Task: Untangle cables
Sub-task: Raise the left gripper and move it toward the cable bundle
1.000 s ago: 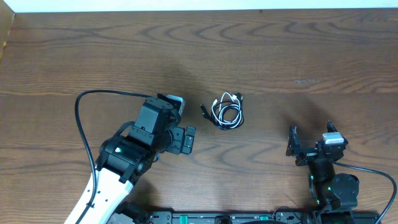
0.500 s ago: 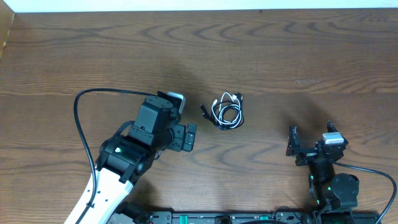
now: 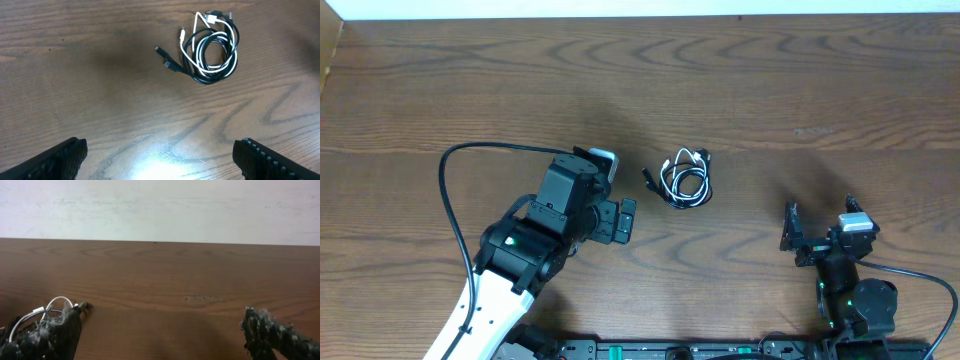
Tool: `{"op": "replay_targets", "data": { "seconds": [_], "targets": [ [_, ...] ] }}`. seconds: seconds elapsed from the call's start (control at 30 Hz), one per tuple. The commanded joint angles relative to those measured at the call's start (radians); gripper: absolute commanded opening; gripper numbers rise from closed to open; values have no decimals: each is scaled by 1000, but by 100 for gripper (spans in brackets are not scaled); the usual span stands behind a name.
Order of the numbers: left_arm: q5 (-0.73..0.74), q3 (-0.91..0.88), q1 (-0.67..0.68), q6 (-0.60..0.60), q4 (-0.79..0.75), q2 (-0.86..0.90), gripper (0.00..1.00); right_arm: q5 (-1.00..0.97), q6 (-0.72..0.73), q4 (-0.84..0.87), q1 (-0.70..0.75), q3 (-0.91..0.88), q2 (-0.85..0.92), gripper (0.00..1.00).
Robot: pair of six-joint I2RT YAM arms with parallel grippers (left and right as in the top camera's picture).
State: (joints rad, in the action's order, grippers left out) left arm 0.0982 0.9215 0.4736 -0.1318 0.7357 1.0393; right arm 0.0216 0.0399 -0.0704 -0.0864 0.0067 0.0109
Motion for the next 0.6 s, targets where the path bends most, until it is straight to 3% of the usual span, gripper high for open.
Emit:
{"op": "replay_targets", "data": {
  "seconds": [0.0, 0.57],
  "targets": [
    [-13, 7, 3, -5, 3, 5, 98, -5, -12, -4, -7, -1, -6, 99],
    [-13, -1, 3, -16, 1, 28, 98, 16, 19, 7, -7, -1, -6, 99]
  ]
}}
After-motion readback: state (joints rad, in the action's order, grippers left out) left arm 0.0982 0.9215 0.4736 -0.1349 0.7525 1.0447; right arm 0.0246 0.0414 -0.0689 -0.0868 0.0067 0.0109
